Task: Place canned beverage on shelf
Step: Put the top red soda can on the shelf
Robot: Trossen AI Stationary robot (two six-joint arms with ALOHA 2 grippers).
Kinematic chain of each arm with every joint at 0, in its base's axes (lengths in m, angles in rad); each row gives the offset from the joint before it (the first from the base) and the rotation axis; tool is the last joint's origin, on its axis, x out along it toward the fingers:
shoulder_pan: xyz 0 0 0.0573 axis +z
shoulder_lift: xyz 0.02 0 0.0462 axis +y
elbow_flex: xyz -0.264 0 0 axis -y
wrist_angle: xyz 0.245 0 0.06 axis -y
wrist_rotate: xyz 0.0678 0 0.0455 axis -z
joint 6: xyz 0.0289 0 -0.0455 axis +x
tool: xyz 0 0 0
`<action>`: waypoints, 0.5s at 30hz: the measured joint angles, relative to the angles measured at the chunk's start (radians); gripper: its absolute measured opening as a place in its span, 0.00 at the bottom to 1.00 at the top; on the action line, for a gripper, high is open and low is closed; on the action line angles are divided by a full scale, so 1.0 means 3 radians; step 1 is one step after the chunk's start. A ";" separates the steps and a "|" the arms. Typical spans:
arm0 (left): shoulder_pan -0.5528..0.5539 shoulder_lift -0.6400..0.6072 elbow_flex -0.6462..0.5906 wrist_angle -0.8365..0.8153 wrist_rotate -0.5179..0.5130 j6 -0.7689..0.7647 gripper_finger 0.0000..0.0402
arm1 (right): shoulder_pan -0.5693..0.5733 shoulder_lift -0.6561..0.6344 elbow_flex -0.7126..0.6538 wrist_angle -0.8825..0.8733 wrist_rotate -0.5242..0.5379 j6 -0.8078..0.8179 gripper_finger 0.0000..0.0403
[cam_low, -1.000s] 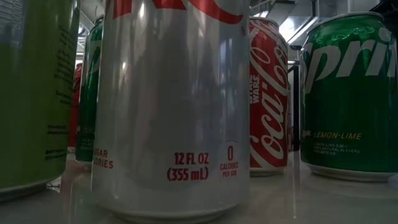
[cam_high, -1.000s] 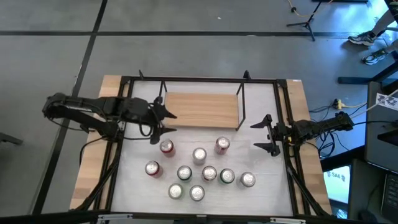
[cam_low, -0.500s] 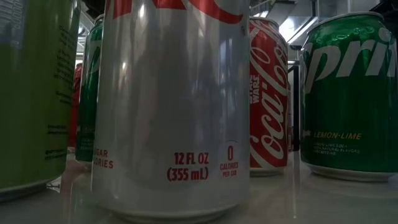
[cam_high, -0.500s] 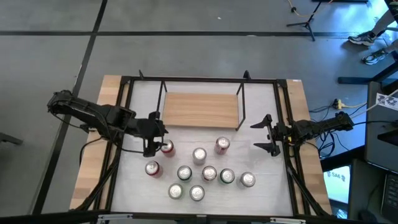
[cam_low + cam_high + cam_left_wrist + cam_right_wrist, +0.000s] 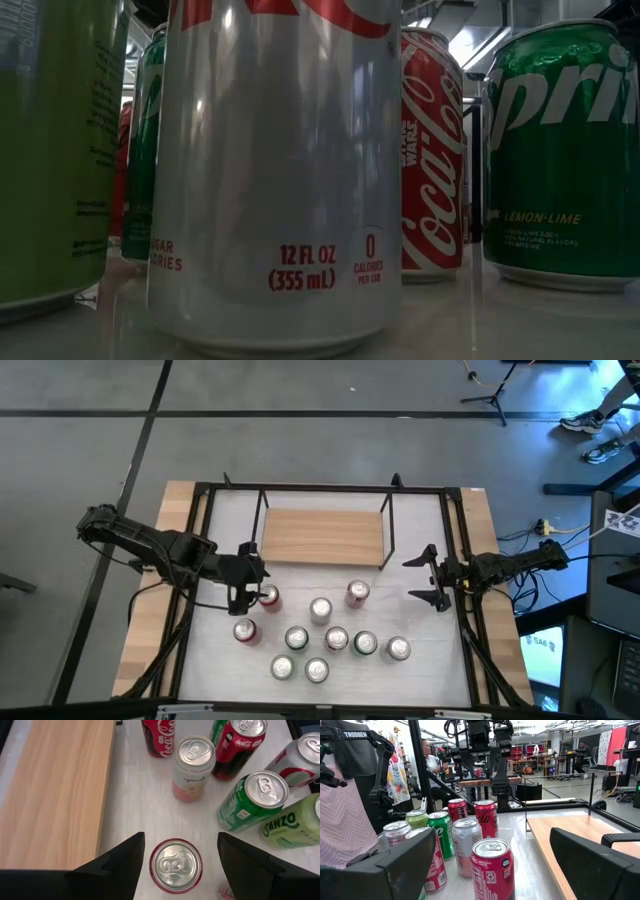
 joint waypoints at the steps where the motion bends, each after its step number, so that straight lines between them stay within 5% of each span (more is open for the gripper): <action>1: 0.0000 0.0000 0.0000 0.0000 0.0025 -0.0033 0.60 | 0.0001 0.0000 0.0000 0.0000 0.0000 0.0000 0.96; 15: 0.0000 0.0072 0.0004 -0.0127 0.0154 -0.0078 0.60 | 0.0001 -0.0001 0.0000 -0.0006 0.0236 -0.0016 0.96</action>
